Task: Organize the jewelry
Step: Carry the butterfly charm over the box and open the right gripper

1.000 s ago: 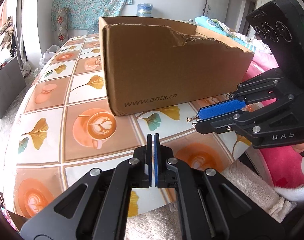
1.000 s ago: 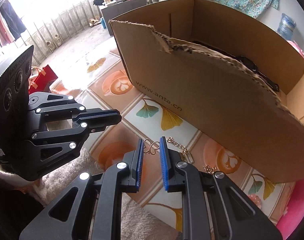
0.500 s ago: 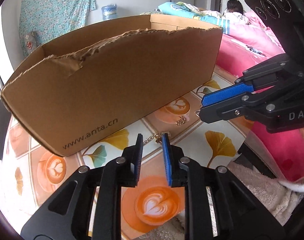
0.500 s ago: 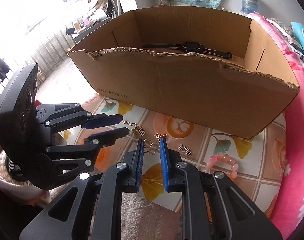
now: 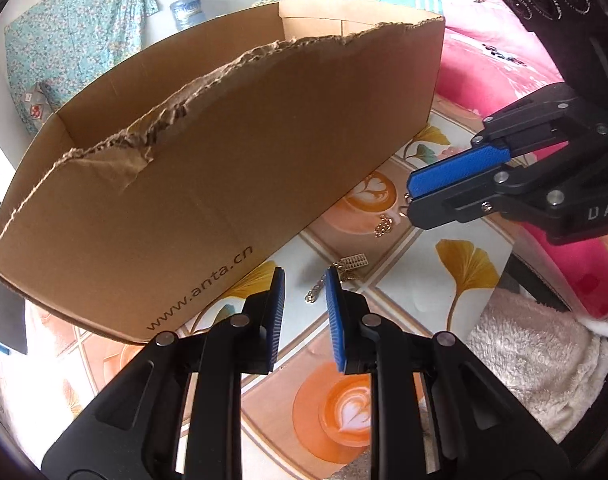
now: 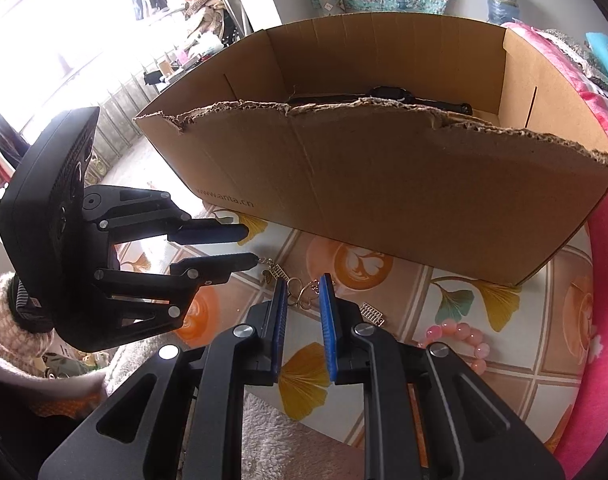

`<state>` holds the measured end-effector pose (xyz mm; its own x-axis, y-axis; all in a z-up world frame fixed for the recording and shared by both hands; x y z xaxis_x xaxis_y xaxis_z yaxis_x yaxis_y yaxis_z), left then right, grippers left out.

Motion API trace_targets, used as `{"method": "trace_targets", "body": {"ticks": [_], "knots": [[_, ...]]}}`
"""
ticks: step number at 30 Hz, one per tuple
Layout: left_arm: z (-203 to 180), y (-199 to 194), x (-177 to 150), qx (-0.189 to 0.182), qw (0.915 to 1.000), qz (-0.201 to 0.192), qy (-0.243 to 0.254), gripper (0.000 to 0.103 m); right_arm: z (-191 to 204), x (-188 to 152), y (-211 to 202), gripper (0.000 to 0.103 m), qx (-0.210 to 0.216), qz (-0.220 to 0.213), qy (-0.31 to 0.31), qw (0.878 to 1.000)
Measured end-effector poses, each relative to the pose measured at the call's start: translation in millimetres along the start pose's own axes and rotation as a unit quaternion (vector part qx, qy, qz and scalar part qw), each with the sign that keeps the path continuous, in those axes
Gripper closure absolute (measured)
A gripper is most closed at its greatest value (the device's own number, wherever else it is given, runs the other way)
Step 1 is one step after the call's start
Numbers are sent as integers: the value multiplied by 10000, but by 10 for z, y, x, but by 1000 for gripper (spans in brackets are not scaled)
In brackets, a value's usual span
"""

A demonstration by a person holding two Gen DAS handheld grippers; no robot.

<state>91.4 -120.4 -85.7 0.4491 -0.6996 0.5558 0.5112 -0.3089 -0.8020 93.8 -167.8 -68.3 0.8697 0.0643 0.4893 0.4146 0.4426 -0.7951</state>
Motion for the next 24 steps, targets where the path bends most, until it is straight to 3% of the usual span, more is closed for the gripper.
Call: {"method": "trace_targets", "body": {"ticks": [6,9,13,24], "knots": [[-37,93,21,-188,9995,153,200,84,-56,12,28,87,63,-13,97,9999],[-64,90,31,-353,9990,141,233,101,-82,15,21,87,76,-40,142,9999],[-117,73,55,-135,9988,133,454,103,-92,8,-5,87,96,-82,202,9997],[-30,-514,224,47,9990,-439,92,103,-34,41,-319,87,185,-476,93,9987]]}}
Point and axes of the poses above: each gripper's, at about its wrist camera, not at the fingertips, and y roughly the way its jaws point, z to its left, x to its top, the point moved 8 cm from there along y, roughly the way its jaws point, and after that the axes turned 13 degrees about y, right-handed, at the moved point
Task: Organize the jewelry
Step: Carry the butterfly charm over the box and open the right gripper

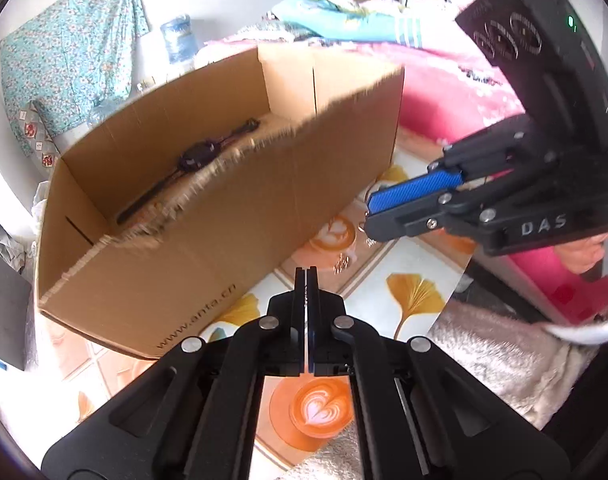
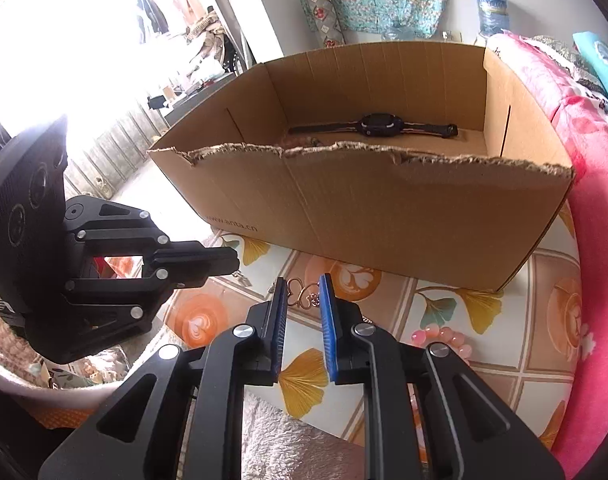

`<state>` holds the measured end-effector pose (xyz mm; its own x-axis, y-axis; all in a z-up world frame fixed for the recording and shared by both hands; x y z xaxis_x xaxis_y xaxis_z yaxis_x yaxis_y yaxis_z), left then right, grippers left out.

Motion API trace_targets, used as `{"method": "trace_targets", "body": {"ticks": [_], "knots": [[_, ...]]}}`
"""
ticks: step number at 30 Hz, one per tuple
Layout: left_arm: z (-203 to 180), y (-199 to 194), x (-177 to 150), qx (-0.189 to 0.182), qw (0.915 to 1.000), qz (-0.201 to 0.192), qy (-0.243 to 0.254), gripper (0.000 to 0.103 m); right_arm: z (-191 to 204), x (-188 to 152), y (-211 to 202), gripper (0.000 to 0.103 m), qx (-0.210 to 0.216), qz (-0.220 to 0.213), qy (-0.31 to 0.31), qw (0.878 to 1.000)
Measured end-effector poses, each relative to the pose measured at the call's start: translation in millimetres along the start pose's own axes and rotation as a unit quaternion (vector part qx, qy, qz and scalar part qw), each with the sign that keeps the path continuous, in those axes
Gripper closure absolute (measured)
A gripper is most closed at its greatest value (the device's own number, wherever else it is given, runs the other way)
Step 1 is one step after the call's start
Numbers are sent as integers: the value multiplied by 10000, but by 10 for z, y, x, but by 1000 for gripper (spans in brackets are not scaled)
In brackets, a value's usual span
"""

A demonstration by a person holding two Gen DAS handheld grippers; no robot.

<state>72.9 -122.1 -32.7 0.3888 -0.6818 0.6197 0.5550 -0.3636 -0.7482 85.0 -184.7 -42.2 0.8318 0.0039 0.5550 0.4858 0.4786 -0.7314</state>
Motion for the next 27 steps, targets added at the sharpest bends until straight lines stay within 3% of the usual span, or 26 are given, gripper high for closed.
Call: {"method": "trace_targets", "body": {"ticks": [9,14,20,27], "knots": [[218,-620,381,-183,9960,-783,-398,103,244,349,-493,87,400,-651,-245,9968],[537,-554,717,-189,9931,-886,-740,103,288,764,-635,87,474,-850,-449,9942],[1009,9,804,-472,9905,-212,-1273,103,28,1262,-206,86,149,-176,-207,9995],[1277,733,776,-770,9833,567,-1550,103,-242,1487,352,86,-81,597,128,9981]]}}
Point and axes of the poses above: each gripper's, at about its wrist camera, not at the fingertips, and y roughly the way its jaws point, z to its left, x to its top, the point moved 8 cm from there along y, roughly the way its jaws point, and after that the axes turned 13 degrees about y, right-handed, at the moved point
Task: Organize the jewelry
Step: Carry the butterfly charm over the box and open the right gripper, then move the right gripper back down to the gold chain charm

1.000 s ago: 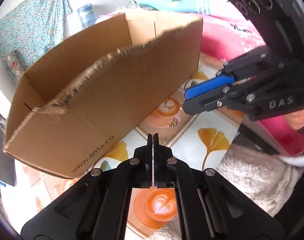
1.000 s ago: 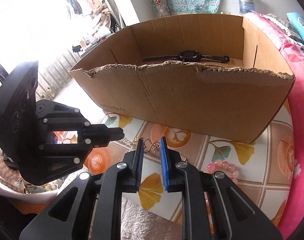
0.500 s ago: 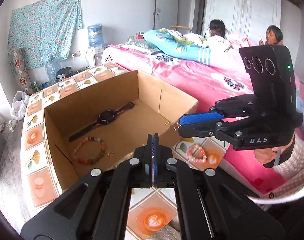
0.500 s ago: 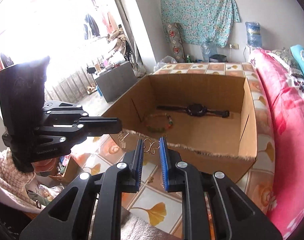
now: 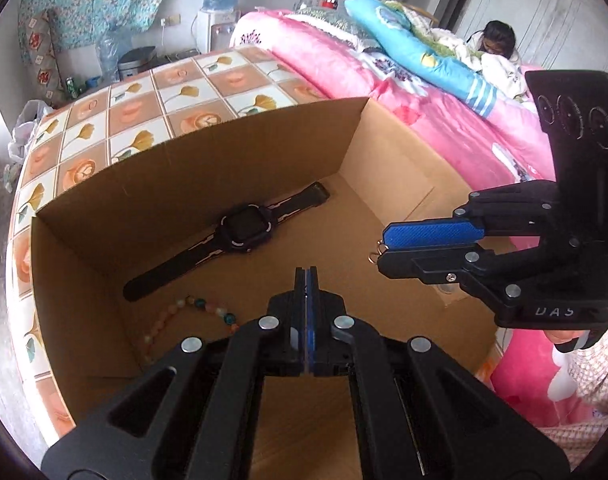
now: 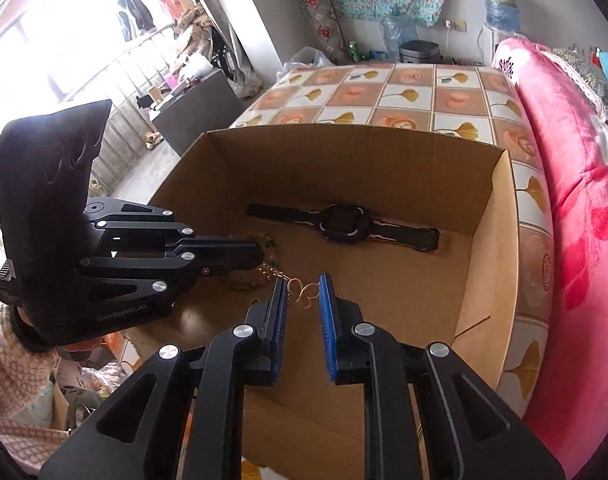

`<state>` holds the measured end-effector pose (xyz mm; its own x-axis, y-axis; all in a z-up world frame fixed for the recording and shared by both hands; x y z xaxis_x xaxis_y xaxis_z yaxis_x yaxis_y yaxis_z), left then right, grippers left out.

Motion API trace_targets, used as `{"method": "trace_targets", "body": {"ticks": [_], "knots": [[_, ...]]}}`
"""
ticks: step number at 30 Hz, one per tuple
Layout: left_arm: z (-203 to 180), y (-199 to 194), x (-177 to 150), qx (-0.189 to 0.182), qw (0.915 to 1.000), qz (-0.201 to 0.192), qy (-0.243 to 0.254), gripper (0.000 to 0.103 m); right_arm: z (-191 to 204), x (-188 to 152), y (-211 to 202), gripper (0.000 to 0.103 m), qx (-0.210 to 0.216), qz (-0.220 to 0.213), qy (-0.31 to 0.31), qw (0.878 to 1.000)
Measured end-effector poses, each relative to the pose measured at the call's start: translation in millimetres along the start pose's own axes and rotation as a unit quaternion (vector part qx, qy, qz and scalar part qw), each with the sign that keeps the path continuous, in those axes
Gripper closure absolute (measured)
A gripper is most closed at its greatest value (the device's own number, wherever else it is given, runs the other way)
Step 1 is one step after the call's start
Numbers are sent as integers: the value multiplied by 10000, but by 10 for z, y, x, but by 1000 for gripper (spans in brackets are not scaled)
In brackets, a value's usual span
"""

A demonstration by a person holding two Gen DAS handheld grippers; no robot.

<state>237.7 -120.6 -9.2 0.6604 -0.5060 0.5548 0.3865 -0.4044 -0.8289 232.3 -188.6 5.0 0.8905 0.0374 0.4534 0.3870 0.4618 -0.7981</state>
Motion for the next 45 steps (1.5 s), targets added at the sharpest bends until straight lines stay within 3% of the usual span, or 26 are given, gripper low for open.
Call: {"method": "trace_targets", "body": {"ticks": [2,4,5,10,14,17,21,23,24,26,29,33,37,43,45], "knots": [[60,119,-3,-217,9989,290,-298,103,-40,17,78,86,-51,85,72,9999],[105,97,18,-235,9984,230,-458,89,-51,42,100,86,-36,73,105,9999],[138,98,22,-156,9983,240,-505,76,-48,47,94,86,-13,46,119,9999],[167,53,20,-167,9980,78,-599,76,-50,84,-6,85,67,-185,157,9997],[127,-205,35,104,9980,-427,-446,76,-8,40,-224,85,169,-492,133,9986],[23,-588,-29,278,9927,-1125,-327,75,65,-41,-458,85,376,-794,90,9961],[-246,-1126,-337,385,9790,-2002,-65,59,221,-323,-844,85,652,-1342,-137,9887],[-428,-1325,-567,467,9731,-2251,129,52,297,-546,-989,85,872,-1536,-228,9840],[-519,-1382,-683,517,9715,-2305,204,44,323,-668,-1026,85,968,-1568,-231,9826],[-705,-1392,-931,476,9716,-2305,235,37,355,-909,-1019,84,1063,-1510,-183,9826],[-922,-1105,-1284,16,9819,-1892,-88,34,324,-1247,-793,76,1050,-1166,99,9876],[-1009,-571,-1531,489,9921,-1155,-52,35,191,-1552,-370,76,800,-600,540,9935],[-1101,-294,-1491,620,9925,-962,425,51,93,-1664,-91,76,493,-251,724,9958],[-986,-48,-1398,553,9927,-829,683,71,72,-1648,24,76,528,-105,715,9960],[-953,45,-1404,486,9933,-701,780,72,60,-1625,46,76,566,-89,725,9957]]}}
Point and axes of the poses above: each gripper's, at about its wrist camera, not at the fingertips, and y roughly the way its jaws point, z to its left, x to its top, the point moved 8 cm from there along y, roughly the way its jaws point, and after that the axes turned 13 degrees about y, right-handed, at the moved point
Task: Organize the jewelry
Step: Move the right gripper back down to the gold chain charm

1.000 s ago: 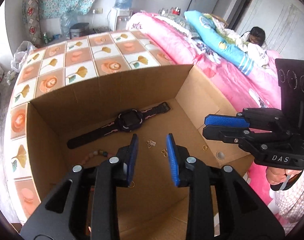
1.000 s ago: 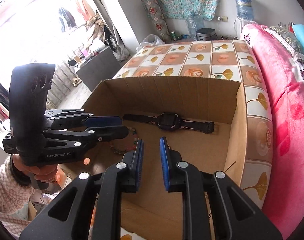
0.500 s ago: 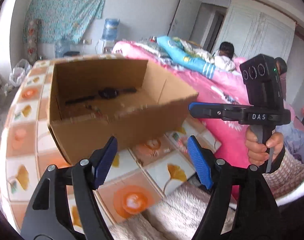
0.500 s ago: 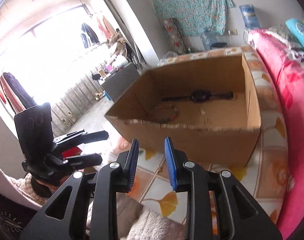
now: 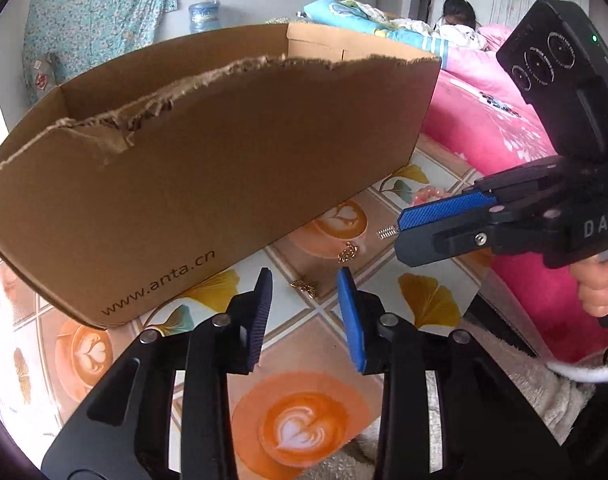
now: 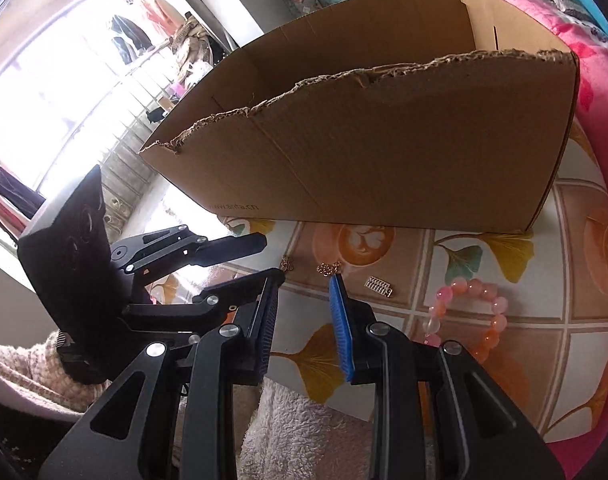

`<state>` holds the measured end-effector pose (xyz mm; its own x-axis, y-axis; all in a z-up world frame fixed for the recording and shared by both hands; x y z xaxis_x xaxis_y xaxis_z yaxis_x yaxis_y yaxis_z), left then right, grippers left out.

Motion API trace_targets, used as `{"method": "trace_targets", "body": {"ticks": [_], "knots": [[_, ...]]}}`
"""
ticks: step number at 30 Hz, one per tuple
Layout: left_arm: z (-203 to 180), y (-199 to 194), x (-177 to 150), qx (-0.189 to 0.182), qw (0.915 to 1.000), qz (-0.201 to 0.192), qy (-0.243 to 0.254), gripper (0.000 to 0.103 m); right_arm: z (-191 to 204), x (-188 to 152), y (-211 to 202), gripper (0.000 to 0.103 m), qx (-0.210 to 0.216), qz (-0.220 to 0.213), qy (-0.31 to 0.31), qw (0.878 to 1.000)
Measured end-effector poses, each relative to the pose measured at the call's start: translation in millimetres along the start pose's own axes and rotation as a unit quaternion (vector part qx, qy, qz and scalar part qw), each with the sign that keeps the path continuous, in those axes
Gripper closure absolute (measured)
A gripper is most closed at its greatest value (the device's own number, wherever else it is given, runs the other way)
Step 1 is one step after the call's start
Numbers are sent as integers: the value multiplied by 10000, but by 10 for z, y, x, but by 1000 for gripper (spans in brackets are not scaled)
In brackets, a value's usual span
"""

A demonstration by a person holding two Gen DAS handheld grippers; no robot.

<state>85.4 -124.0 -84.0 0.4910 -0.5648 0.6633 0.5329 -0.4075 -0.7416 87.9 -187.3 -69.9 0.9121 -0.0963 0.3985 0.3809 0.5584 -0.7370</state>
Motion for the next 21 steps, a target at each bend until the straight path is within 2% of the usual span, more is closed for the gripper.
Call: {"method": "trace_targets", "body": {"ticks": [5,6,7,11,17,21], "knots": [[-39,46,3,33,9990,16,447,77,-16,-17,33,76,66,9,21,10000],[-39,53,15,36,9987,6,510,82,-18,-20,43,76,81,7,35,10000],[-48,50,24,-26,9985,-11,547,92,-34,-31,31,76,100,2,50,9999],[-81,25,21,35,9972,1,750,91,-69,-26,35,76,128,3,97,9999],[-82,-10,-30,127,9978,15,655,92,-112,-25,-21,76,99,-69,47,9999],[-82,-9,-53,183,9983,41,547,92,-58,-44,-13,76,-122,-145,-242,9995]]}}
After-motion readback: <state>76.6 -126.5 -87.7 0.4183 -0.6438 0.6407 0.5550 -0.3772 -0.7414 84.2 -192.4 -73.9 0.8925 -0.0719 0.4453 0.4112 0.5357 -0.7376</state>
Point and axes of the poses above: each gripper's, at about its wrist camera, not at the fingertips, and y roughly the way its jaws point, z to its left, x to its top, the point moved 8 cm from there along y, roughly the way its jaws point, and after that the axes turned 13 degrees about y, right-handed, at the moved point
